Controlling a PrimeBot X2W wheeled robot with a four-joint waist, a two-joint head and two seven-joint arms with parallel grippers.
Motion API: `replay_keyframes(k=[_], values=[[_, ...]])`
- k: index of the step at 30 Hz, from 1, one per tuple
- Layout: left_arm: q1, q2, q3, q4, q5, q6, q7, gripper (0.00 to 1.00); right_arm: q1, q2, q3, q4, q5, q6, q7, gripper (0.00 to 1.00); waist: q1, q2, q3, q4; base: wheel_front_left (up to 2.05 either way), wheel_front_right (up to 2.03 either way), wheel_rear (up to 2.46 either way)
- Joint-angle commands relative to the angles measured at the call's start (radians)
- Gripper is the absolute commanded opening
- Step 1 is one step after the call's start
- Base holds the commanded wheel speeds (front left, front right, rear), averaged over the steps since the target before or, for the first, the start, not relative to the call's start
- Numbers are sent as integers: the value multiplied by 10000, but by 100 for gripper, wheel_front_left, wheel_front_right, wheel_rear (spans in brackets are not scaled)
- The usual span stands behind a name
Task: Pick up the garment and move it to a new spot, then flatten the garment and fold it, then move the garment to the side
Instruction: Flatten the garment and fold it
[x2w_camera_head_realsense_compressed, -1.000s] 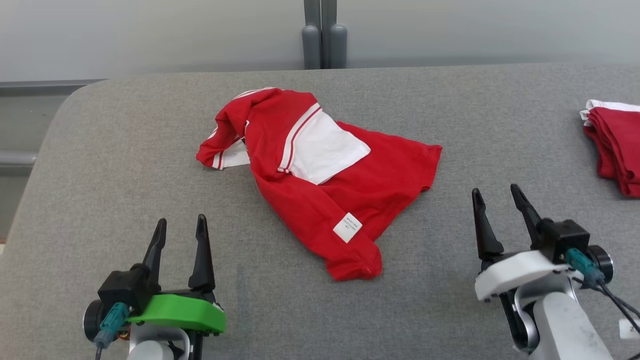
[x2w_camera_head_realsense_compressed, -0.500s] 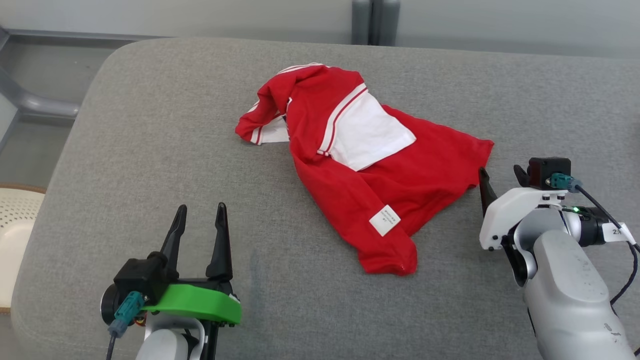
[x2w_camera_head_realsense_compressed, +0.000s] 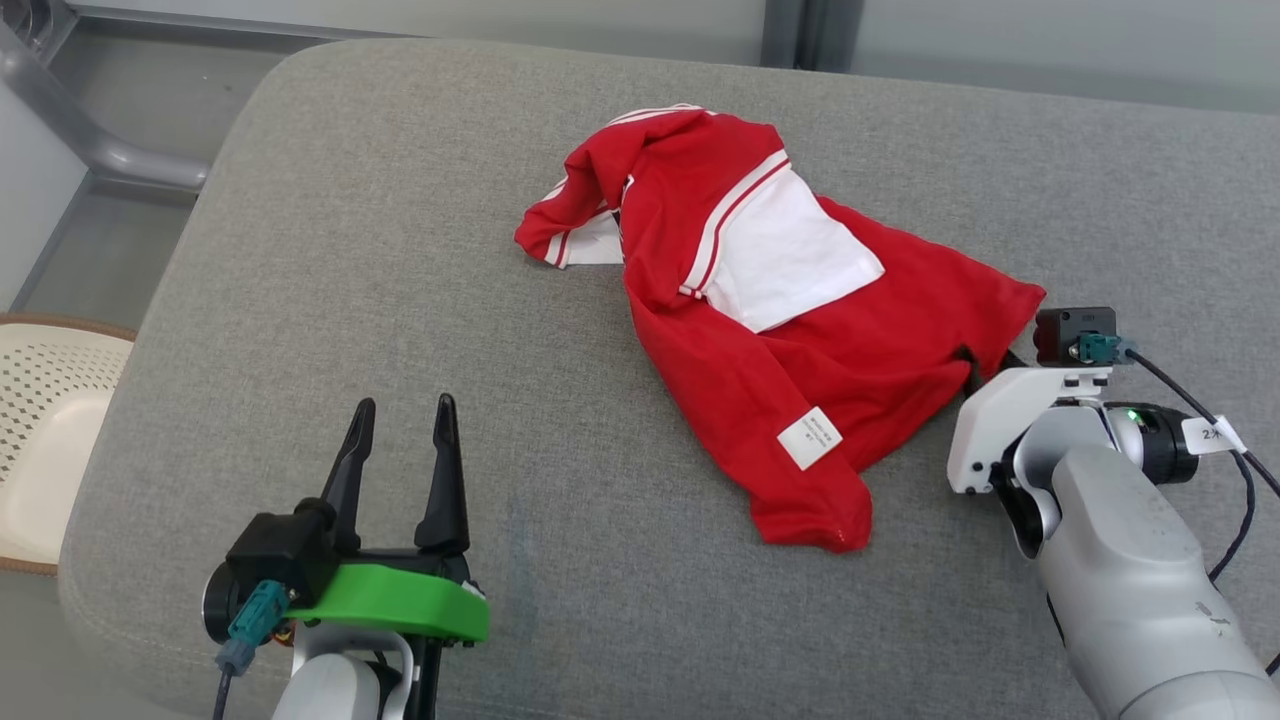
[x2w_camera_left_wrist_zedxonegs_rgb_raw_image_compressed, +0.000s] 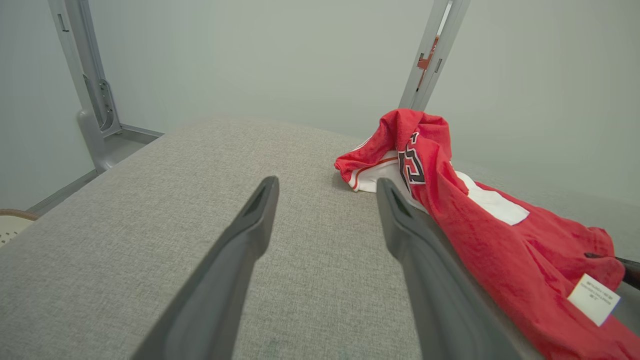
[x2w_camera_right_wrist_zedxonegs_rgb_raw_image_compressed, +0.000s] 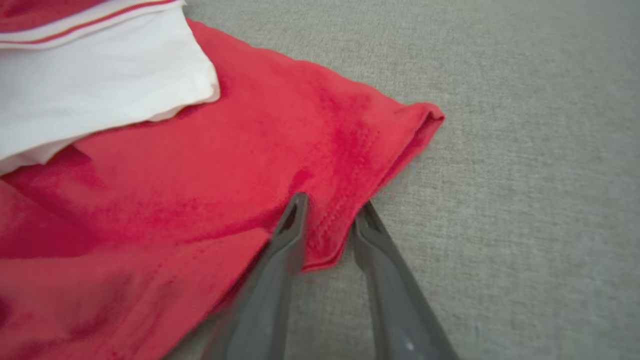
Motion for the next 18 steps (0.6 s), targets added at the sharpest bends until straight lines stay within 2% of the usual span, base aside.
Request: replay_keyframes(k=[1,3,4,5,10,14,18], values=[[-54,0,-23,-32,111,45,-29,100,-124,-99,65,175,53,-5,-42,37,0,0,70,-2,0,0,0],[-95,1,-39,-22,88,49,-29,100,-274,-121,152,307,95,-6,-92,23,0,0,123,4,0,0,0],[-115,1,-41,-20,75,53,-29,100,-333,-151,178,364,105,-6,-116,6,0,0,145,9,0,0,0],[-134,1,-47,-15,64,58,-29,100,-403,-201,224,452,106,-6,-139,0,0,0,170,18,0,0,0],[-214,0,21,-42,58,53,-29,100,-779,-540,478,711,41,-11,-259,0,0,0,288,57,0,0,0],[-251,0,27,-98,54,38,-29,100,-1252,-1132,681,762,-160,-11,-275,0,0,0,424,94,0,0,0],[-322,0,-14,-177,41,5,-29,100,-1819,-1997,765,799,-425,-11,-139,0,0,0,608,147,0,0,0]])
